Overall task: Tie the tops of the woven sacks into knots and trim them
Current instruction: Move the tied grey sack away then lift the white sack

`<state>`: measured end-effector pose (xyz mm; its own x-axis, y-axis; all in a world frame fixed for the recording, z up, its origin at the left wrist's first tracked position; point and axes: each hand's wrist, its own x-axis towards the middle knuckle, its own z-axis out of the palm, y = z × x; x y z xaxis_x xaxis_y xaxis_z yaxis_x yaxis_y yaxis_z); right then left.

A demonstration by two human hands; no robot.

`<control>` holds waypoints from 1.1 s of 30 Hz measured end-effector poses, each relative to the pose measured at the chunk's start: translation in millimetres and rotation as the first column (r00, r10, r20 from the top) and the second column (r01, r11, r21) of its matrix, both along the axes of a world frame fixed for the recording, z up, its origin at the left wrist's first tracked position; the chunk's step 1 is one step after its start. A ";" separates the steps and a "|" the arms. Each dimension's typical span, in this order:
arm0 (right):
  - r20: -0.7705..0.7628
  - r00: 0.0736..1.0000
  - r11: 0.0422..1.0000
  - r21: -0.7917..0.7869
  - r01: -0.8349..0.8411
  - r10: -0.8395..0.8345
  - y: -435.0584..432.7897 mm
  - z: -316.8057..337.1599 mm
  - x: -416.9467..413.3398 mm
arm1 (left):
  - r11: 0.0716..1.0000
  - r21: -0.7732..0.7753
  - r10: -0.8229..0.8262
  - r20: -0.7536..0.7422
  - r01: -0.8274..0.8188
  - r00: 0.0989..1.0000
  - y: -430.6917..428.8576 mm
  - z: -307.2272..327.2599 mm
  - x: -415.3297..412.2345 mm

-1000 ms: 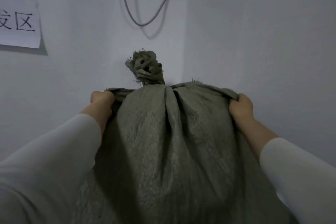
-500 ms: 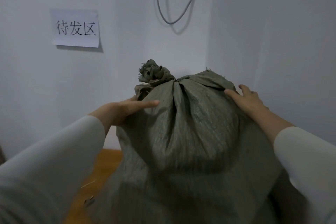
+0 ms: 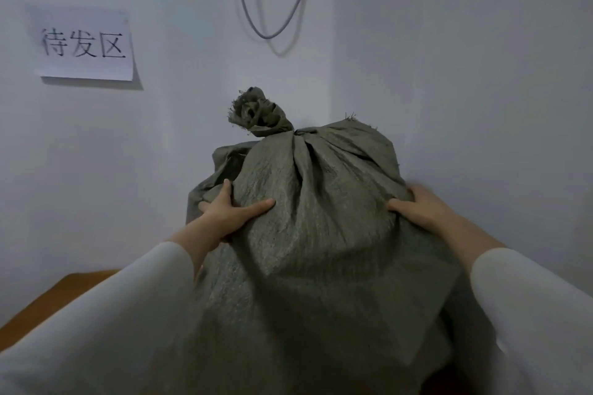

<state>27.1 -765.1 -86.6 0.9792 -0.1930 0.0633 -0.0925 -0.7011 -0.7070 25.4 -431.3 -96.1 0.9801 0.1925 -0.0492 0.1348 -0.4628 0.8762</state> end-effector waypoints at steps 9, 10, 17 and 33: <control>-0.018 0.984 0.982 -0.058 0.178 -0.179 4.8 -15.7 -8.5 | 0.986 -0.114 -0.122 0.006 0.122 0.992 0.4 -6.5 46.6; -0.019 0.982 0.981 -0.037 0.189 -0.189 9.4 -16.6 -8.9 | 0.983 -0.128 -0.130 -0.008 0.128 0.991 1.4 -6.7 46.5; -0.055 0.968 0.947 0.198 0.252 -0.246 26.9 -32.2 -30.8 | 0.971 0.020 0.234 0.082 -0.236 0.969 26.6 -15.7 31.9; -0.083 0.884 0.886 0.021 0.464 -0.461 -16.1 -72.4 -24.4 | 0.903 -0.429 -0.020 -0.111 -0.029 0.994 -7.2 -25.2 58.7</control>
